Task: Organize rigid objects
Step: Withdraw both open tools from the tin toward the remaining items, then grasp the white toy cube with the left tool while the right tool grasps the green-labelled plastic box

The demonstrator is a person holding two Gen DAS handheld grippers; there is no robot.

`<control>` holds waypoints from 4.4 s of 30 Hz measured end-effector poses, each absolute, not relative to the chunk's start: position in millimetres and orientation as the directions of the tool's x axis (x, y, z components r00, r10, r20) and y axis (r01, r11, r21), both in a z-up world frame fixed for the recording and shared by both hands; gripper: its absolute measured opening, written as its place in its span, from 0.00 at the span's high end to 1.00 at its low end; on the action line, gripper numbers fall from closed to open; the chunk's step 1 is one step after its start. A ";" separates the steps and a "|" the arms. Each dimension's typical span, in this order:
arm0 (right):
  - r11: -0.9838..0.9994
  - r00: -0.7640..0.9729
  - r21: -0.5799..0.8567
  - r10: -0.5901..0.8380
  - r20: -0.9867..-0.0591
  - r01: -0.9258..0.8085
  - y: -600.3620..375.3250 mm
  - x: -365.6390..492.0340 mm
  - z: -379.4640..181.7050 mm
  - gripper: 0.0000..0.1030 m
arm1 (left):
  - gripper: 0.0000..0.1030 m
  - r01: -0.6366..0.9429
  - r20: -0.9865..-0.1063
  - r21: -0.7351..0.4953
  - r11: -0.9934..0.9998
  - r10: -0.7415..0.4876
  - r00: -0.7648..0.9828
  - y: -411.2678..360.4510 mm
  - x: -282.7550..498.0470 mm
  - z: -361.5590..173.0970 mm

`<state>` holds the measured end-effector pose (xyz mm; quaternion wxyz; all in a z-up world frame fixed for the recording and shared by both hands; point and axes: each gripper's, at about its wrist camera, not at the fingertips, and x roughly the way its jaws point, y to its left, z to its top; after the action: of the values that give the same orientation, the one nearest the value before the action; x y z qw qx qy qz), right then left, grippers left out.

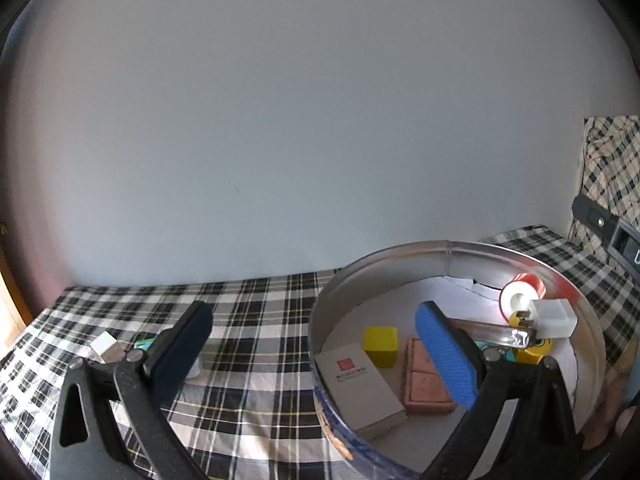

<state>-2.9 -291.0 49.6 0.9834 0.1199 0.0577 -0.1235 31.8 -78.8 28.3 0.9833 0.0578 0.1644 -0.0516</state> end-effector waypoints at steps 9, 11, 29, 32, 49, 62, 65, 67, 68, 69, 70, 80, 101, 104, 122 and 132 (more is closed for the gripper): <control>0.962 0.962 0.058 -0.264 -0.074 0.268 -251.3 -18.7 51.8 0.16 | 0.00 0.133 -0.311 0.097 0.986 -0.097 0.946 -78.7 24.8 24.8; 0.959 0.960 0.054 -0.273 -0.067 0.277 -249.7 -22.2 52.1 0.16 | 0.00 0.141 -0.310 0.097 0.985 -0.105 0.945 -78.8 22.4 25.1; 0.941 0.944 0.075 -0.330 -0.027 0.331 -248.1 -50.3 52.6 0.16 | 0.00 0.170 -0.314 0.033 0.985 -0.151 0.937 -68.0 7.3 25.0; 0.938 0.941 0.079 -0.339 -0.015 0.339 -246.0 -55.0 52.9 0.16 | 0.00 0.167 -0.313 0.027 0.986 -0.151 0.938 -65.7 5.8 24.8; 0.926 0.928 0.081 -0.371 0.011 0.369 -233.1 -63.2 54.0 0.16 | 0.00 0.159 -0.314 0.019 0.987 -0.145 0.938 -58.1 -0.2 24.5; 0.930 0.932 0.065 -0.363 0.016 0.361 -208.8 -57.9 51.9 0.16 | 0.00 0.140 -0.318 0.013 0.990 -0.128 0.939 -42.2 -1.7 23.7; 0.932 0.936 0.084 -0.353 -0.002 0.352 -203.8 -53.6 50.5 0.16 | 0.00 0.132 -0.317 0.015 0.991 -0.121 0.941 -34.5 -0.2 23.3; 0.936 0.941 0.093 -0.338 -0.018 0.338 -199.1 -50.3 49.6 0.16 | 0.00 0.123 -0.316 0.019 0.992 -0.110 0.942 -27.5 1.3 23.0; 0.938 0.943 0.095 -0.332 -0.024 0.332 -196.2 -49.1 49.3 0.16 | 0.00 0.118 -0.316 0.019 0.993 -0.106 0.943 -23.8 1.9 22.9; 0.941 0.945 0.096 -0.325 -0.027 0.326 -192.5 -48.0 49.1 0.16 | 0.00 0.114 -0.316 0.019 0.993 -0.102 0.943 -21.1 2.1 22.7; 0.943 0.948 0.095 -0.318 -0.028 0.320 -188.9 -47.3 48.9 0.16 | 0.00 0.107 -0.316 0.019 0.994 -0.095 0.944 -16.9 2.9 22.6; 0.968 0.971 0.084 -0.235 -0.039 0.238 -144.1 -36.4 46.8 0.16 | 0.00 0.044 -0.314 0.017 0.999 -0.037 0.949 24.0 11.1 20.0; 0.997 0.979 0.057 -0.039 -0.201 0.051 -55.7 19.6 34.3 0.16 | 0.00 -0.159 -0.365 0.001 0.987 0.148 0.919 147.7 43.4 11.9; 0.999 0.967 0.044 0.010 -0.255 0.001 -39.9 32.4 30.3 0.16 | 0.00 -0.235 -0.384 0.017 0.972 0.223 0.896 176.3 50.7 9.7; 0.962 0.744 -0.071 0.154 -0.650 -0.262 55.7 138.4 -8.9 0.16 | 0.00 -0.402 -0.512 -0.047 0.914 0.324 0.795 259.8 80.1 -5.1; 0.964 0.597 0.053 0.203 -0.776 -0.259 56.3 171.7 -35.5 0.12 | 0.00 -0.368 -0.524 -0.025 0.930 0.301 0.797 253.3 84.3 -6.2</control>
<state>171.7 56.3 -35.5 0.8931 -0.0323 0.4297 0.1293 84.3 253.3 -6.2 0.9457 -0.0629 0.2653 0.1767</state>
